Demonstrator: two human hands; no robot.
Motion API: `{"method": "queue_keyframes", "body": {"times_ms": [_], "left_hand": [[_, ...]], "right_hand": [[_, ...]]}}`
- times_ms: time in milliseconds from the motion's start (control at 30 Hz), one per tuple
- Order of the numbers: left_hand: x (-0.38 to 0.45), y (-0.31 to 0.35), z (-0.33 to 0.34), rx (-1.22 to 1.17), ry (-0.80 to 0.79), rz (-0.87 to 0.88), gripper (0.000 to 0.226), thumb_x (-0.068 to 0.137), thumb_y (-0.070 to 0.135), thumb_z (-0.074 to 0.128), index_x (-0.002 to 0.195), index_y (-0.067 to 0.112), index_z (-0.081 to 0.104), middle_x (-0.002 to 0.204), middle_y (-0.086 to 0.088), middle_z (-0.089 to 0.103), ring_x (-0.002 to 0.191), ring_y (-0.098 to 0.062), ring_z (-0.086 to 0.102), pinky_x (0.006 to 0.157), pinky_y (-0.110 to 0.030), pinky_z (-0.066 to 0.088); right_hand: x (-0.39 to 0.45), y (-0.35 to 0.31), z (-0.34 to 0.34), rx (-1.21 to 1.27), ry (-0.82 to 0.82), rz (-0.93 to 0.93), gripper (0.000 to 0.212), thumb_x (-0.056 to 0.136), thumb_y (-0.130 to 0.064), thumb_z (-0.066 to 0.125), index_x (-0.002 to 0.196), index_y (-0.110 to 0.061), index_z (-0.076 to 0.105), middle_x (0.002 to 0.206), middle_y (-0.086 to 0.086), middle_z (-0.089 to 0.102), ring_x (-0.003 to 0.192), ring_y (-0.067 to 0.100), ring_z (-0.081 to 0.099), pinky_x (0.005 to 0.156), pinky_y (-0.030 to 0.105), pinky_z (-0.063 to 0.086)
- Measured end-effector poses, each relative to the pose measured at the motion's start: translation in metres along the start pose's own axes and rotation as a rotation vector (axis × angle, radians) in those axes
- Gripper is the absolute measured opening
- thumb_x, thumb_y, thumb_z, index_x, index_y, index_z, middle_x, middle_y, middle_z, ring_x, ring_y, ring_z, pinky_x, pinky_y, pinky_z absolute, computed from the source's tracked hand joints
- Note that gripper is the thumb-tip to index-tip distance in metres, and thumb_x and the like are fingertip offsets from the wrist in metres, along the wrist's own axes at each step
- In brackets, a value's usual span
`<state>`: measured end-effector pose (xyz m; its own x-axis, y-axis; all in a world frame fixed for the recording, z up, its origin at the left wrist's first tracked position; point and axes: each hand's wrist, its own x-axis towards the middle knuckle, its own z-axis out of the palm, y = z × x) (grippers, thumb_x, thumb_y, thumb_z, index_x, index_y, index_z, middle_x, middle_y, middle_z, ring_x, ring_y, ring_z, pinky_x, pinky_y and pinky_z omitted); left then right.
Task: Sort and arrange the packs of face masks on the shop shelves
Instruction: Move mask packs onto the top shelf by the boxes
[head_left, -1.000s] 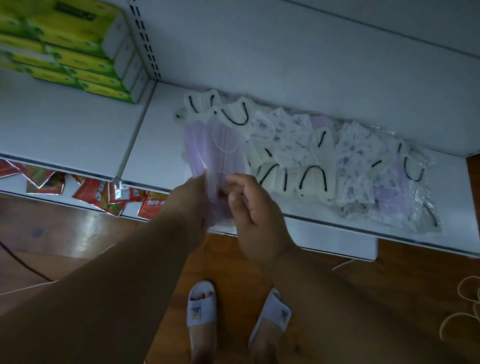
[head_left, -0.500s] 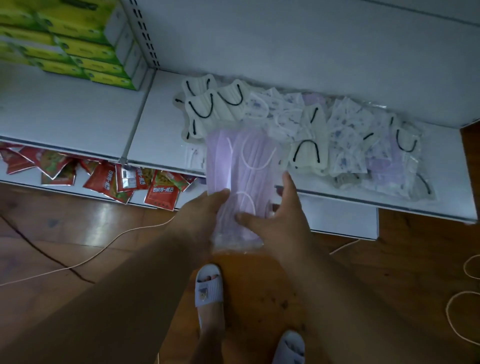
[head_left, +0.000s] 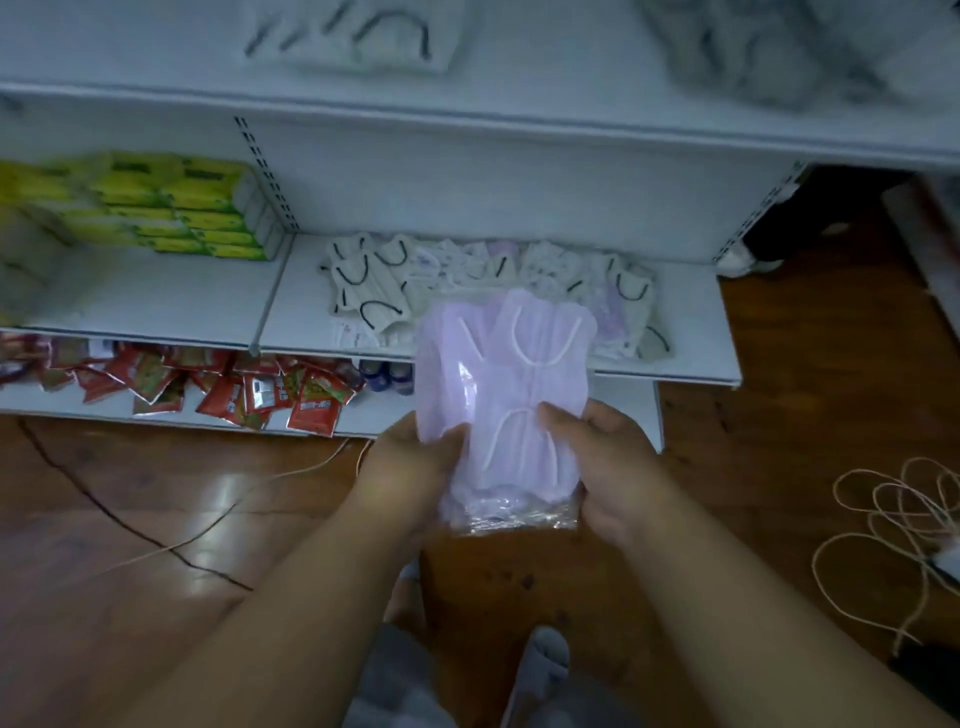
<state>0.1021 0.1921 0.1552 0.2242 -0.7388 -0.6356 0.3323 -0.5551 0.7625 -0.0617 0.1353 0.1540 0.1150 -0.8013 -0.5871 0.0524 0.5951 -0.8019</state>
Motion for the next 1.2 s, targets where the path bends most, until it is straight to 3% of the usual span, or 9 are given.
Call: {"method": "queue_keyframes", "body": {"times_ms": [67,133,267,367,567,733,867,1000,1200], "left_hand": [[-0.027,0.016,0.022,0.051,0.041,0.091,0.045,0.066,0.038,0.084,0.106,0.019,0.074,0.100,-0.010,0.077,0.092,-0.036,0.074,0.089,-0.059,0.056],[-0.054,0.037,0.041,0.055,0.058,0.165,0.057,0.059,0.047,0.084,0.107,0.018,0.074,0.097,-0.008,0.078,0.089,-0.033,0.075,0.087,-0.056,0.058],[-0.109,0.079,0.068,0.056,0.037,0.260,0.017,0.091,0.033,0.071,0.101,0.019,0.070,0.094,-0.006,0.078,0.087,-0.028,0.075,0.083,-0.049,0.060],[-0.133,0.103,0.079,0.052,0.017,0.325,0.005,0.095,0.028,0.066,0.097,0.023,0.068,0.091,-0.003,0.077,0.085,-0.025,0.074,0.073,-0.040,0.060],[-0.170,0.168,0.089,0.049,-0.048,0.519,0.019,0.097,0.025,0.063,0.112,0.016,0.070,0.086,0.006,0.077,0.072,-0.008,0.074,0.054,-0.023,0.055],[-0.192,0.240,0.096,0.023,-0.158,0.635,0.024,0.097,0.020,0.061,0.120,0.014,0.067,0.102,-0.003,0.078,0.091,-0.022,0.075,0.078,-0.040,0.061],[-0.204,0.288,0.099,-0.043,-0.261,0.729,0.017,0.098,0.022,0.059,0.111,0.018,0.069,0.096,-0.002,0.079,0.087,-0.021,0.076,0.069,-0.034,0.060],[-0.215,0.341,0.117,-0.079,-0.324,0.809,0.018,0.097,0.021,0.059,0.112,0.018,0.067,0.090,-0.001,0.079,0.080,-0.019,0.076,0.063,-0.034,0.059],[-0.224,0.427,0.175,-0.018,-0.327,0.910,0.018,0.099,0.021,0.061,0.114,0.014,0.068,0.086,-0.003,0.078,0.063,-0.020,0.072,0.045,-0.025,0.049]], "right_hand": [[-0.029,-0.019,-0.011,-0.046,-0.053,-0.093,0.023,0.088,-0.008,0.072,0.111,-0.009,0.070,0.105,0.013,0.075,0.101,0.040,0.069,0.092,0.066,0.049],[-0.054,-0.040,-0.023,-0.055,-0.037,-0.190,0.027,0.087,-0.005,0.071,0.114,-0.010,0.069,0.106,0.009,0.075,0.100,0.033,0.072,0.094,0.059,0.052],[-0.098,-0.089,-0.044,0.001,0.004,-0.277,0.016,0.090,-0.006,0.069,0.104,-0.012,0.072,0.099,0.007,0.077,0.093,0.028,0.073,0.088,0.047,0.057],[-0.121,-0.124,-0.049,0.031,-0.006,-0.327,0.015,0.089,-0.005,0.068,0.102,-0.012,0.073,0.100,0.007,0.077,0.095,0.029,0.073,0.091,0.049,0.055],[-0.154,-0.196,-0.038,-0.038,0.095,-0.566,0.009,0.090,-0.013,0.071,0.098,-0.016,0.073,0.092,-0.003,0.078,0.087,0.021,0.074,0.082,0.042,0.059],[-0.186,-0.256,-0.021,-0.010,0.136,-0.762,0.015,0.091,-0.012,0.069,0.106,-0.016,0.071,0.092,-0.004,0.077,0.085,0.014,0.074,0.077,0.036,0.059],[-0.200,-0.293,-0.007,0.072,0.260,-0.858,0.005,0.091,-0.019,0.071,0.093,-0.016,0.074,0.086,0.000,0.077,0.084,0.020,0.074,0.084,0.047,0.059],[-0.214,-0.335,-0.001,0.086,0.370,-0.966,0.013,0.090,-0.021,0.072,0.079,-0.013,0.073,0.074,0.000,0.075,0.071,0.016,0.073,0.072,0.036,0.058],[-0.208,-0.441,-0.028,-0.031,0.465,-1.072,0.006,0.095,-0.021,0.064,0.099,-0.017,0.067,0.089,0.000,0.072,0.084,0.017,0.070,0.076,0.034,0.056]]}}
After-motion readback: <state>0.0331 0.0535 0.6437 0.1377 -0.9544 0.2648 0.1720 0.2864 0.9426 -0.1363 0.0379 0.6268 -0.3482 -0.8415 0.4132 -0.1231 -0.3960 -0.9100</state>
